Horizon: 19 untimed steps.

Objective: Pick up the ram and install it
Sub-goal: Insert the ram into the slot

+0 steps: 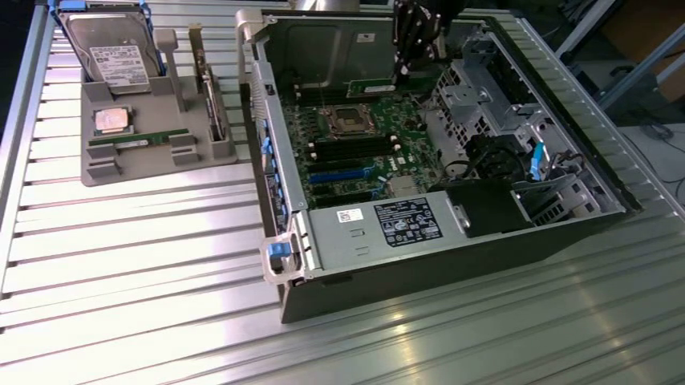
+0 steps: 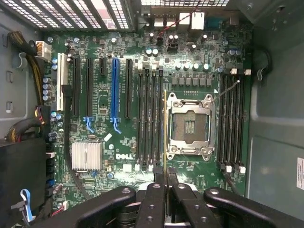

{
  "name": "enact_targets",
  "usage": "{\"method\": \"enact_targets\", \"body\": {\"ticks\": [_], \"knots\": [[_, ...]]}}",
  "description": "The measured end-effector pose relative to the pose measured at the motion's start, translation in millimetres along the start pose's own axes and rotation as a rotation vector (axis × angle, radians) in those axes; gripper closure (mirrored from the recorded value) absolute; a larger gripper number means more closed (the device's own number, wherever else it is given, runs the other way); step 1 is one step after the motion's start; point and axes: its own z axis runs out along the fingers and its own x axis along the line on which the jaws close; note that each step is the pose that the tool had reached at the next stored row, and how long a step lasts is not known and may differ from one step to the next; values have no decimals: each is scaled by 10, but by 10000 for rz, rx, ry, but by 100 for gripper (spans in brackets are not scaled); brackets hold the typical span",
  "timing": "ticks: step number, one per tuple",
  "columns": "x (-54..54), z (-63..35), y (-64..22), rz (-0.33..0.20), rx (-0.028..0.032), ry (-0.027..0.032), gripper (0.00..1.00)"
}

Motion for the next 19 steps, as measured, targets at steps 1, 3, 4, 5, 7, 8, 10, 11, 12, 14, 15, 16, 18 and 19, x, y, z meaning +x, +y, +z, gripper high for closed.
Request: {"method": "enact_targets", "body": {"ticks": [1,3,4,5,7,8,10,11,12,14,15,16,18,19], "knots": [[-1,22,7,0,0,-1,88],[-2,58,12,-1,0,0,88],[-3,75,12,-2,0,-1,88],[-3,86,14,0,0,0,88],[-3,108,16,-1,0,0,88],[-3,122,18,0,0,-1,88],[-4,157,25,1,0,0,88],[-4,176,29,-1,0,0,88],[-5,196,38,-1,0,-1,88],[-6,227,62,0,0,-1,88],[-6,234,70,-1,0,-1,88],[-6,243,80,0,0,-1,88],[-8,271,123,-1,0,0,88],[-9,287,145,0,0,-1,88]]}}
